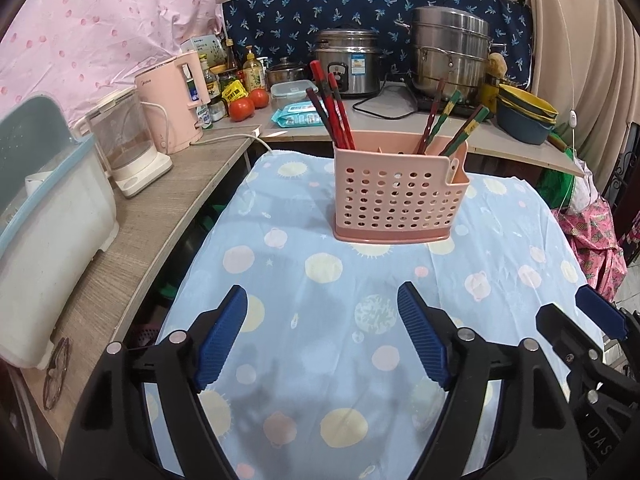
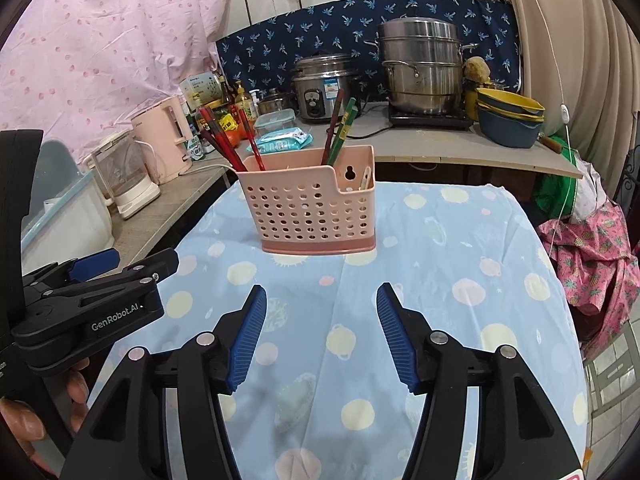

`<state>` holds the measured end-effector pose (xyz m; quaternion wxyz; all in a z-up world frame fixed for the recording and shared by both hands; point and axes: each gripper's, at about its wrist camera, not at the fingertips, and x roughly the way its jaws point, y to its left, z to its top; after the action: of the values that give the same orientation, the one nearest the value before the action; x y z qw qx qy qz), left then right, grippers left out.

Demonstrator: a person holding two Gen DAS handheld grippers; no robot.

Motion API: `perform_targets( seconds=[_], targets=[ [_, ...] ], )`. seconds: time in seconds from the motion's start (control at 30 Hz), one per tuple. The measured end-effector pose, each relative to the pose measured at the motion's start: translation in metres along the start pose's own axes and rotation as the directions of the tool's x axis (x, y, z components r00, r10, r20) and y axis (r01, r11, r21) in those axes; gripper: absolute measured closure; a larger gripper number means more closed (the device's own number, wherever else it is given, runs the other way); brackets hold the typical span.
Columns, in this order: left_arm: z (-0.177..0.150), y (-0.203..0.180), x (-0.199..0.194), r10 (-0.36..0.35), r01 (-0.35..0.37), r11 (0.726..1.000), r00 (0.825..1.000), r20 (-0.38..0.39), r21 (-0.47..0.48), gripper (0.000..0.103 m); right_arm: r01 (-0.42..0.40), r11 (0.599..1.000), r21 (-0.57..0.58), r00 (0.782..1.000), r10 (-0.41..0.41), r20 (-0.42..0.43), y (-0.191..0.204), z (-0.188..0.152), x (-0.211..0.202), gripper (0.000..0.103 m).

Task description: Organize utensils

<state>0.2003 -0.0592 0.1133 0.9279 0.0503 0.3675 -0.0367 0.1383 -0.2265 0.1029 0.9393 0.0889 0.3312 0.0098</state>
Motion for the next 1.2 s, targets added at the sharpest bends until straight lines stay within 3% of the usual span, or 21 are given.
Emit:
perform_targets(
  seconds=[0.2,0.4,0.67,0.7,1.2],
  targets=[
    [-0.01,0.002,0.003,0.006,-0.006,1.0,1.0,-0.024,-0.005,0.022,0.027,1.0,0.016,1.0,-0.027,0.003,-0.006,-0.008,0.0,0.037],
    [-0.016,0.001,0.004,0.004,-0.004,1.0,0.999,-0.036,-0.003,0.018,0.044,0.999,-0.004,0.999,-0.044,-0.006,-0.005,-0.013,0.002,0.018],
    [-0.022,0.0,0.008,0.018,-0.019,1.0,0.998,-0.055,-0.003,0.015,0.079,0.997,-0.017,0.997,-0.079,-0.014,-0.003,-0.019,0.005,0.015],
    [-0.023,0.0,0.009,0.019,-0.02,1.0,0.998,-0.059,-0.005,0.015,0.081,0.997,-0.019,0.997,-0.081,-0.017,-0.004,-0.019,0.005,0.006],
    [-0.034,-0.005,0.013,0.018,-0.018,1.0,0.996,-0.087,-0.005,0.015,0.094,0.995,-0.025,0.995,-0.095,-0.025,-0.005,-0.027,0.008,0.007]
  ],
)
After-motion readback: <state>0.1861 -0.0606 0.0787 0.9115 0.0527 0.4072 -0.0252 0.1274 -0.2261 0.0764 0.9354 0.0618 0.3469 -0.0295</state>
